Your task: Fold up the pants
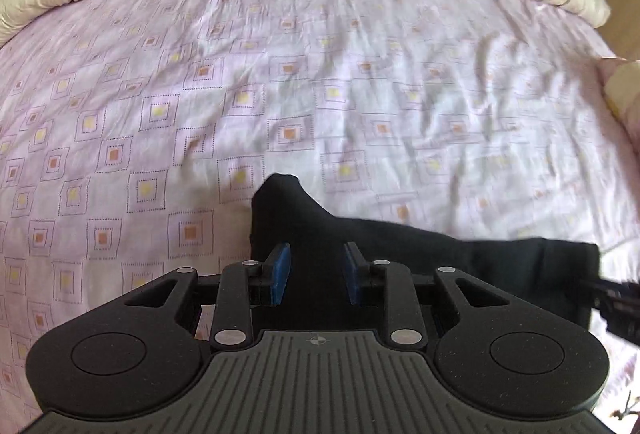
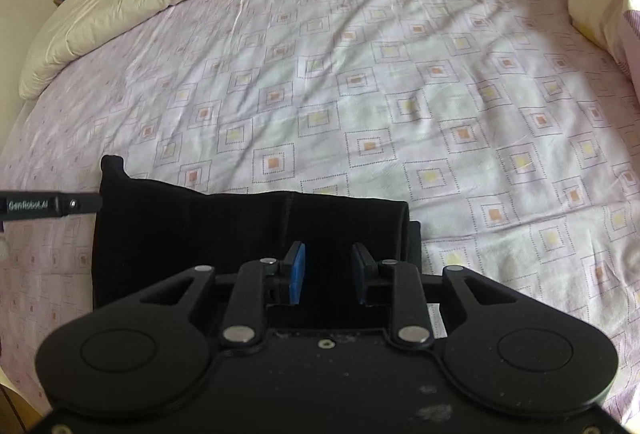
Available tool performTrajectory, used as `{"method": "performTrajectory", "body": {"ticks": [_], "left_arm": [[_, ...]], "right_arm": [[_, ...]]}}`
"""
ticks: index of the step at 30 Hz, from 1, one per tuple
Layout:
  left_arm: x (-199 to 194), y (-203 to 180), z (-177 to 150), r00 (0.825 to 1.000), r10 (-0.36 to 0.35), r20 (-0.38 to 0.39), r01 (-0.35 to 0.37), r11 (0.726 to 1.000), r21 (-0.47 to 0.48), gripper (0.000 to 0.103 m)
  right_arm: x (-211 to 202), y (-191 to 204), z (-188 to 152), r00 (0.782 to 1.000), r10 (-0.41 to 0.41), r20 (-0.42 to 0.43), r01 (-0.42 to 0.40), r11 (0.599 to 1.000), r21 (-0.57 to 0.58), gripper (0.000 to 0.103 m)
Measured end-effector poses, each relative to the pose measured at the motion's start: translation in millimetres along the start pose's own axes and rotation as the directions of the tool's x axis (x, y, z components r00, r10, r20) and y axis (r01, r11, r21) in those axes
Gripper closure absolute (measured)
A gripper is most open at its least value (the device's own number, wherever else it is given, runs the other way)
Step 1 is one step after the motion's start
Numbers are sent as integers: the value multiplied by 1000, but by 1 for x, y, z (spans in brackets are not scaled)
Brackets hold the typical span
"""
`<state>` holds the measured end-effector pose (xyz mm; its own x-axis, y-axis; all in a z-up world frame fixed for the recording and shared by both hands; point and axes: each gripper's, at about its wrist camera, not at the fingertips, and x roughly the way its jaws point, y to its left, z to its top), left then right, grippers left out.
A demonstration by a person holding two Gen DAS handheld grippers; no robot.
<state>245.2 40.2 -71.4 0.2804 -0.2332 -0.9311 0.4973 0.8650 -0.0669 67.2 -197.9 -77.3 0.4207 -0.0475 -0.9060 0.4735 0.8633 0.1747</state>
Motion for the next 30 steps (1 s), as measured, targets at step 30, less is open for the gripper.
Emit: {"method": "performTrajectory", "body": {"ticks": [30], "left_arm": [[60,28,30,982,64,-175,-73,996,-50,46]], "right_arm": [[44,7,5,996,-32,-89,25,996,-84,72]]}}
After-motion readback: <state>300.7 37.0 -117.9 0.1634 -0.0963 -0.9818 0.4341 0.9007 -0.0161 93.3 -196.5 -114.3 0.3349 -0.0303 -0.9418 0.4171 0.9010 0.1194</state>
